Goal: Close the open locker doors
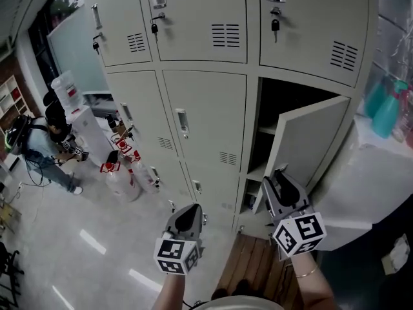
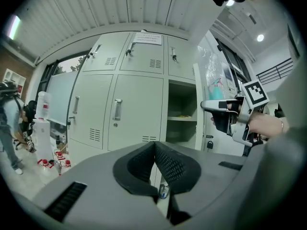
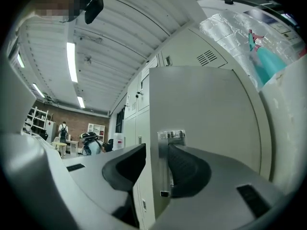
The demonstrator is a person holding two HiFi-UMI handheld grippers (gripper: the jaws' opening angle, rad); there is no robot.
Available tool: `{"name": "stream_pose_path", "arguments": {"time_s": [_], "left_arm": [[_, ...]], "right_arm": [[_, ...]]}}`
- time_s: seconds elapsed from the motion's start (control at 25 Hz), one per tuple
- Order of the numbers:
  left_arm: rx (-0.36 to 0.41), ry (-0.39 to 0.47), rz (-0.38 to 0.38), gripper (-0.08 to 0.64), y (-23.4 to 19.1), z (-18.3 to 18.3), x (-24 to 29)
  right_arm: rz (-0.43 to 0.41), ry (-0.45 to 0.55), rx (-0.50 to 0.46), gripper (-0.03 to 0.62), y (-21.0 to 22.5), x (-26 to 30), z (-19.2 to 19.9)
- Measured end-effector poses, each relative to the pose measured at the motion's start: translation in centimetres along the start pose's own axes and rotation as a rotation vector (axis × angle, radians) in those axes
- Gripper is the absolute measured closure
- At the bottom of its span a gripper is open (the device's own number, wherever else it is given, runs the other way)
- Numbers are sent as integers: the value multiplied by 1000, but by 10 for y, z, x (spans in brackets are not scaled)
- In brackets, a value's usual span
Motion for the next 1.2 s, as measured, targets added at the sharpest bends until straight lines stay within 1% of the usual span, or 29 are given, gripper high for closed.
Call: {"name": "stream_pose_path", "arguments": {"time_s": [0.24, 0.56, 0.68, 0.88, 1.2], "left_arm": [[-3, 1, -43, 540, -1, -2, 0], [5, 3, -77, 540, -1, -8, 2], [2, -4, -88, 540, -2, -7, 3], [-2, -8, -108, 540, -3, -6, 4], [-17, -6, -125, 540, -7, -5, 8]], "right_arm": [[-2, -7, -34, 463, -1, 20, 4], [-13, -27, -78, 463, -1, 52, 7], [-5, -33, -93, 463, 1, 65, 8], [20, -36, -155, 463, 3, 86, 9], [44, -65, -174, 463, 14, 122, 15]]}}
Point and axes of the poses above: the fingertips, and each gripper's own axes: x forward along the fingers, y to its right, z out of its underside, the point moved 3 cm from there along -x, backward along the fingers, and after that the axes turned 12 degrees about z, right-handed, at the moved point
